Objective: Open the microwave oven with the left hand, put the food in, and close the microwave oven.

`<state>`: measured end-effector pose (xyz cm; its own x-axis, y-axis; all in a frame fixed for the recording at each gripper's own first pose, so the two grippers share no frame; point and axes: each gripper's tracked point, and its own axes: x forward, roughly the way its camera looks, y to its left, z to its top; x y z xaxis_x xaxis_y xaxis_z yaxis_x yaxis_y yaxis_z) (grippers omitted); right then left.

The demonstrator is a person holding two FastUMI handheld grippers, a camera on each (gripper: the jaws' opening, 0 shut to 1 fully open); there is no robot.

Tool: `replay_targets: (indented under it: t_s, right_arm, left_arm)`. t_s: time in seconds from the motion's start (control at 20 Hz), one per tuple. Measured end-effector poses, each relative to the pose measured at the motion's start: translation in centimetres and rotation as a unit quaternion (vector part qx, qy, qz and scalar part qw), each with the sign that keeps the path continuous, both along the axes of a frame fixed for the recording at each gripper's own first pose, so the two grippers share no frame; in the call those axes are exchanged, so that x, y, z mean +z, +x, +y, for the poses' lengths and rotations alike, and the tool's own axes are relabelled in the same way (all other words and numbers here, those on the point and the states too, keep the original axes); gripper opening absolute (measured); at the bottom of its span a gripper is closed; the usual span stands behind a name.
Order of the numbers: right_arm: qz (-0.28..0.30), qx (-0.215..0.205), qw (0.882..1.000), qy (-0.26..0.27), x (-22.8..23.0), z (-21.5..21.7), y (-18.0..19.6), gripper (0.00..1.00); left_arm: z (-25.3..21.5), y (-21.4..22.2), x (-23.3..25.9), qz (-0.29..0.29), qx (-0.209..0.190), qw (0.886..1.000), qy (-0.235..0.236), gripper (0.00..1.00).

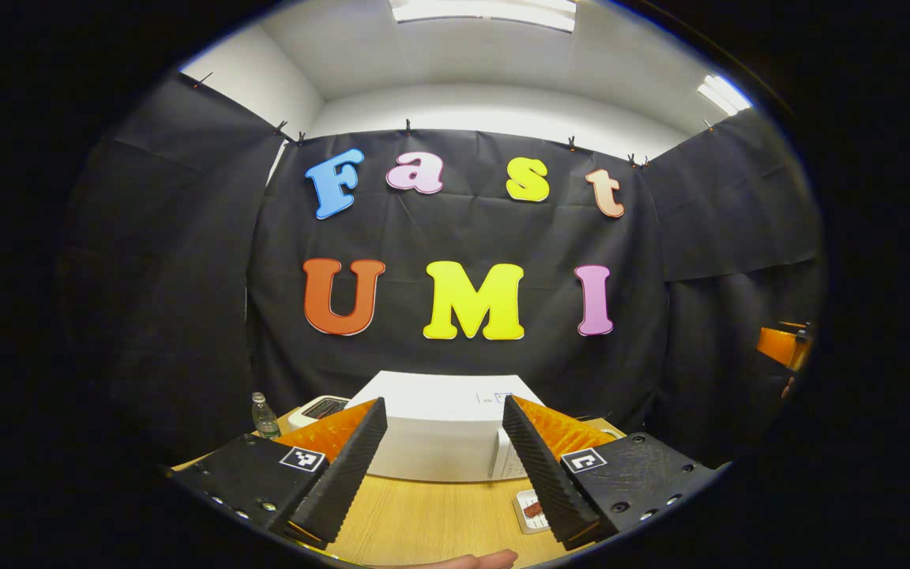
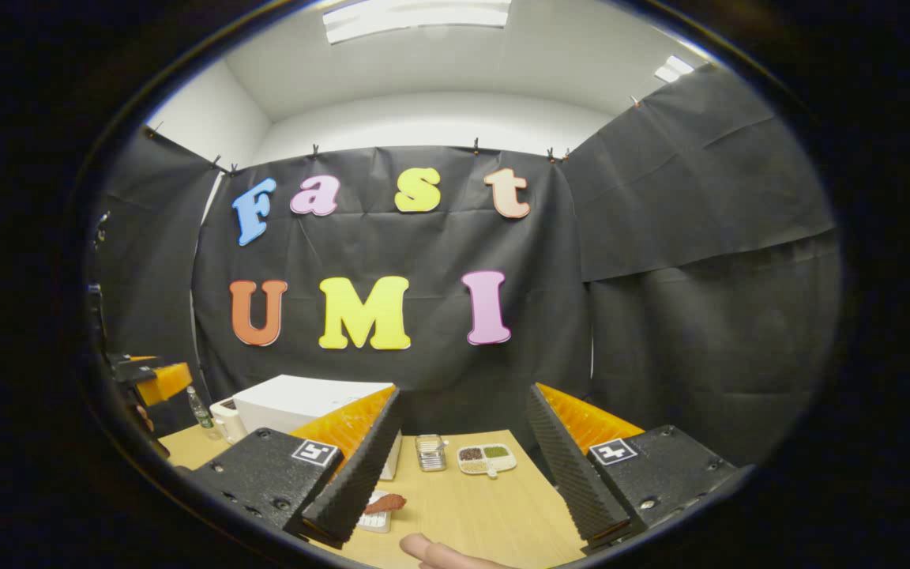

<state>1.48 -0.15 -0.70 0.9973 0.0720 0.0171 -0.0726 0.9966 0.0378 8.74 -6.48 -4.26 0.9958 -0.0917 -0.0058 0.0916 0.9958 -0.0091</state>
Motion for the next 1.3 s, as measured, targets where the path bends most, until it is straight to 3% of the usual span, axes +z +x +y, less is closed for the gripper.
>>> replay_targets:
  t_s: [0.5, 0.8, 0.85, 0.9, 1.1, 1.15, 1.2, 1.25, 1.3]
  right_arm:
    - [0.017, 0.019, 0.999, 0.019, -1.8, -1.3, 2.1, 0.92]
    - [0.021, 0.019, 1.000, 0.003, -3.5, -2.2, 3.0, 0.92]
    - [0.020, 0.014, 1.000, 0.000, -3.6, -2.8, 3.2, 1.00]
    - [0.020, 0.011, 1.000, -0.001, -3.8, -3.2, 3.3, 0.92]
    - [0.023, 0.001, 1.000, -0.008, -4.6, -4.4, 3.9, 0.92]
    - [0.023, -0.001, 1.000, -0.007, -4.7, -4.7, 4.1, 0.93]
    - [0.024, -0.003, 1.000, -0.006, -5.0, -4.9, 4.1, 0.92]
    - [0.025, -0.003, 1.000, -0.005, -5.2, -5.0, 4.2, 0.92]
    - [0.026, -0.004, 1.000, -0.005, -5.5, -5.1, 4.4, 0.92]
  left_arm:
    - [-6.0, 12.8, -14.6, 0.091, -0.016, 0.995, 0.021, 0.93]
    - [-10.0, 16.7, -19.8, 0.109, -0.049, 0.993, 0.013, 0.93]
    - [-10.6, 17.3, -20.6, 0.112, -0.054, 0.992, 0.010, 0.93]
    - [-11.0, 17.7, -21.4, 0.113, -0.058, 0.992, 0.008, 0.94]
    - [-11.8, 19.6, -24.1, 0.119, -0.053, 0.991, 0.009, 0.93]
    - [-11.7, 20.1, -24.6, 0.119, -0.049, 0.992, 0.010, 0.82]
    - [-11.8, 20.6, -25.2, 0.123, -0.046, 0.991, 0.011, 0.93]
    - [-11.8, 20.7, -25.9, 0.127, -0.045, 0.991, 0.013, 0.93]
    - [-11.9, 20.9, -26.5, 0.130, -0.046, 0.990, 0.018, 0.82]
